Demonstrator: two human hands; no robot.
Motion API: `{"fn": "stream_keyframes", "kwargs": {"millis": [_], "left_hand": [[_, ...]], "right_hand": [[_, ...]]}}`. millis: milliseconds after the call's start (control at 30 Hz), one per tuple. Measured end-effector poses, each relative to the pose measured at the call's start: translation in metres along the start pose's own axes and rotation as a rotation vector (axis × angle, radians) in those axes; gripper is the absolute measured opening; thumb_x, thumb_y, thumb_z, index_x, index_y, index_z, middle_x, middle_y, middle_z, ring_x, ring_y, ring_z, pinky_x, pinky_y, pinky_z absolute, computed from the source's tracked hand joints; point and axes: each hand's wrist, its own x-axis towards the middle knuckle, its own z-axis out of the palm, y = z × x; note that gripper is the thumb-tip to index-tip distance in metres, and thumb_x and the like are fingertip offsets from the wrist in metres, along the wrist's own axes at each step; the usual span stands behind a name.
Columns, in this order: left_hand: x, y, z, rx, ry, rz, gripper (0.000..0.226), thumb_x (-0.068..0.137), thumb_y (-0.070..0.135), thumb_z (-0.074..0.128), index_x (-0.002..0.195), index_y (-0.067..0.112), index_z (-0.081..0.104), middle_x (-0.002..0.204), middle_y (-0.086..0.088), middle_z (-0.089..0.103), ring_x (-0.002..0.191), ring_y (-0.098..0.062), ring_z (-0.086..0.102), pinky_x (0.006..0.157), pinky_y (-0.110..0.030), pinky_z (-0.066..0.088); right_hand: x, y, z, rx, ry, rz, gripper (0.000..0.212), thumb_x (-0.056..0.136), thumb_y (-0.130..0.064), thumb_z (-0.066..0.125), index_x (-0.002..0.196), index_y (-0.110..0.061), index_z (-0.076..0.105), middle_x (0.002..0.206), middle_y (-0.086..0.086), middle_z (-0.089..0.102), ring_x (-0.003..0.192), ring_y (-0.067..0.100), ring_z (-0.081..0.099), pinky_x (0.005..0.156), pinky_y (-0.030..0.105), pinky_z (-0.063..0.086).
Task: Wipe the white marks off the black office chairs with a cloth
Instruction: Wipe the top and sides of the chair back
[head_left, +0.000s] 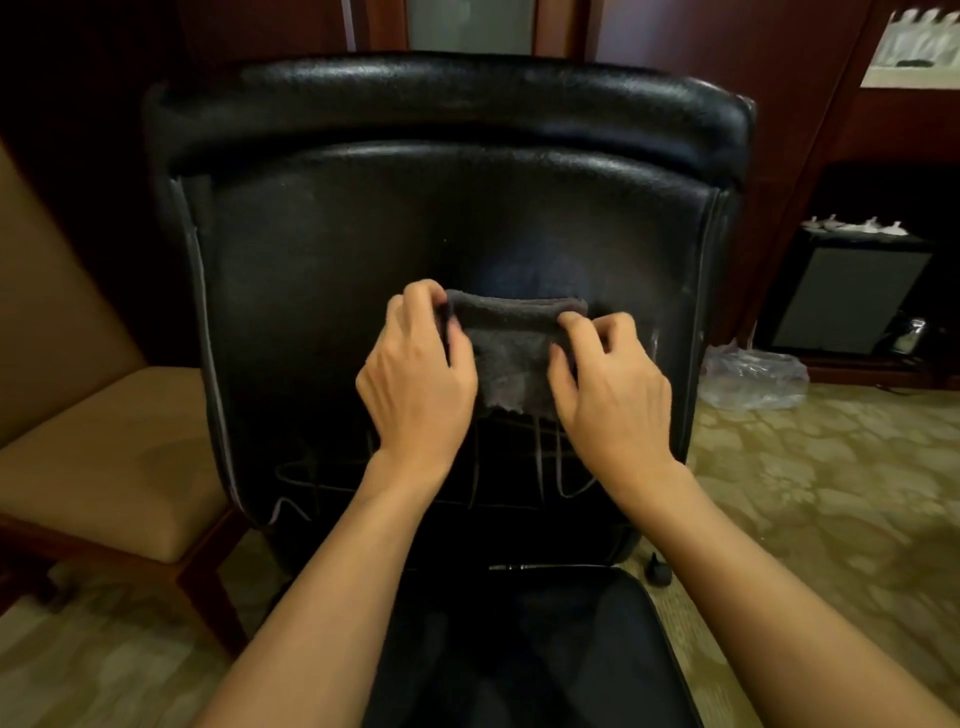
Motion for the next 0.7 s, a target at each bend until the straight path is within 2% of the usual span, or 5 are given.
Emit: {"fn": "stream_keyframes", "kwargs": {"millis": [133, 300, 400, 533, 700], "left_hand": [[-0.021, -0.029, 0.01, -0.011, 0.007, 0.22, 0.031, 0.1, 0.016, 0.055, 0.13, 0.016, 0.047, 0.109, -0.011, 0.06, 0.089, -0.024, 0.059, 0.071, -0.038, 0.051], [-0.025, -0.03, 0.013, 0.127, -0.037, 0.242, 0.03, 0.098, 0.035, 0.06, 0.121, 0.017, 0.066, 0.112, -0.013, 0.059, 0.095, -0.025, 0.054, 0.071, -0.038, 0.045], [-0.02, -0.029, 0.016, 0.135, -0.065, 0.252, 0.032, 0.095, 0.025, 0.065, 0.126, 0.014, 0.065, 0.106, -0.013, 0.059, 0.093, -0.027, 0.056, 0.071, -0.037, 0.043], [-0.005, -0.011, 0.02, 0.007, -0.104, 0.303, 0.039, 0.091, 0.013, 0.067, 0.128, 0.003, 0.061, 0.104, -0.016, 0.058, 0.093, -0.028, 0.057, 0.077, -0.037, 0.051], [-0.003, 0.008, 0.029, -0.042, -0.13, 0.244, 0.036, 0.092, 0.009, 0.064, 0.128, 0.003, 0.061, 0.102, -0.015, 0.056, 0.085, -0.028, 0.061, 0.072, -0.038, 0.054]], "right_hand": [[-0.002, 0.0, 0.003, -0.037, -0.001, -0.009, 0.036, 0.09, -0.026, 0.07, 0.119, -0.007, 0.064, 0.09, 0.011, 0.058, 0.065, 0.022, 0.055, 0.053, 0.024, 0.029], [-0.001, 0.0, 0.01, -0.144, 0.091, -0.043, 0.027, 0.09, -0.021, 0.07, 0.115, -0.01, 0.068, 0.068, 0.003, 0.06, 0.05, 0.019, 0.045, 0.056, 0.027, 0.024], [-0.001, 0.002, 0.011, -0.098, 0.107, -0.076, 0.026, 0.091, -0.017, 0.069, 0.116, -0.01, 0.069, 0.069, 0.003, 0.06, 0.052, 0.014, 0.033, 0.054, 0.026, 0.025], [0.015, 0.013, 0.005, -0.057, 0.117, -0.101, 0.029, 0.092, -0.015, 0.061, 0.12, -0.01, 0.068, 0.083, 0.009, 0.063, 0.06, 0.028, 0.056, 0.052, 0.034, 0.041], [0.017, 0.023, 0.009, -0.051, 0.127, -0.078, 0.027, 0.093, -0.013, 0.06, 0.118, -0.006, 0.066, 0.087, 0.011, 0.065, 0.064, 0.03, 0.06, 0.054, 0.036, 0.045]]}}
